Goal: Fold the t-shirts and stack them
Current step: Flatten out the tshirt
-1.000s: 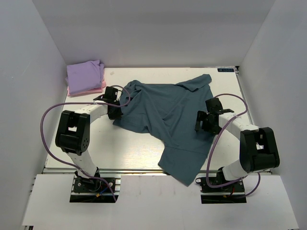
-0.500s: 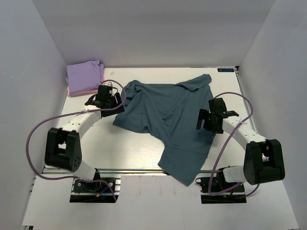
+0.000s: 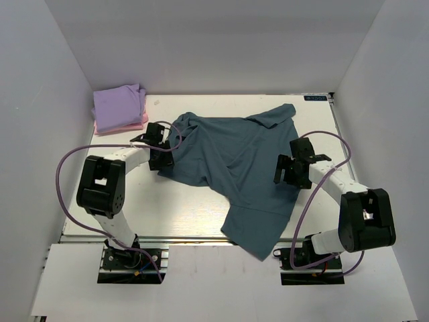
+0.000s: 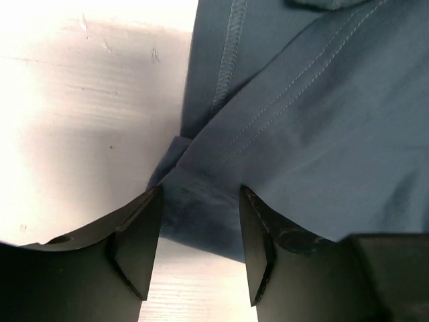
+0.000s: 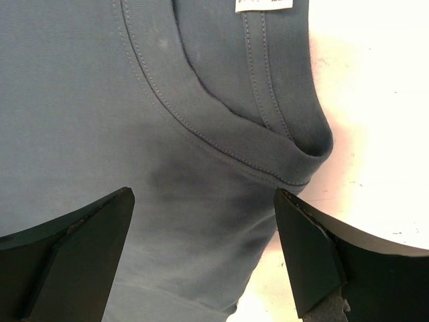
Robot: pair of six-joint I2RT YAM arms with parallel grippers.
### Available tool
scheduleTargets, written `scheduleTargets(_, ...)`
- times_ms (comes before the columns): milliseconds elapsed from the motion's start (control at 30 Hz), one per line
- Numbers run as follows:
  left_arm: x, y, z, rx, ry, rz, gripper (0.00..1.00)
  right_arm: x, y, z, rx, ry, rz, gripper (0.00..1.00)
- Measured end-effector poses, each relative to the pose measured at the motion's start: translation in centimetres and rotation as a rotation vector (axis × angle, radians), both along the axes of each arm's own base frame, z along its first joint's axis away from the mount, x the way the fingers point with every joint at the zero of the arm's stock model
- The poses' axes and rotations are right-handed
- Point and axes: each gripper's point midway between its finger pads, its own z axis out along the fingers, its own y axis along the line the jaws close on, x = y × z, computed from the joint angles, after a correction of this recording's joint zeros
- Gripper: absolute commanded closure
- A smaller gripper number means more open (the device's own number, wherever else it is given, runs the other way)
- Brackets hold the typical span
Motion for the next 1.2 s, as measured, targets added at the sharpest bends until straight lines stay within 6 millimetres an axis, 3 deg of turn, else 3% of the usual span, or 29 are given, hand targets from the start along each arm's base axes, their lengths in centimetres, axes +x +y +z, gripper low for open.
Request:
scheduleTargets(267, 0.8, 0.2, -0.4, 0.017, -0.006, 0.006, 0.52, -0.1, 0.0, -0.4, -0.001, 0.014, -0.003, 0.1)
scheduleTargets(367, 1.2, 0.1, -0.4, 0.02, -0.009, 0.005, 0.7, -0.1, 0.0, -0.5, -0.002, 0.019, -0.004, 0.1)
scheduleTargets(500, 1.6, 0.0, -0.4, 0.017, -0.014, 0.0, 1.0, -0.1, 0.0, -0.5, -0.002, 0.02, -0.004, 0.1)
scheduleTargets(800, 0.7, -0.2, 0.3, 0.022, 0.01, -0.008, 1.0, -0.4, -0.1, -0.8, -0.003, 0.026, -0.004, 0.1)
scheduleTargets(1000, 0.2, -0.2, 4.5, -0.007, -0.053, 0.007, 1.0, -0.4, -0.1, -0.7, -0.003, 0.022, -0.004, 0.1)
scheduleTargets(1200, 0.5, -0.8, 8.5, -0.055, -0.142, 0.009, 0.96, -0.3, -0.1, 0.8, 0.005, -0.027, -0.005, 0.1)
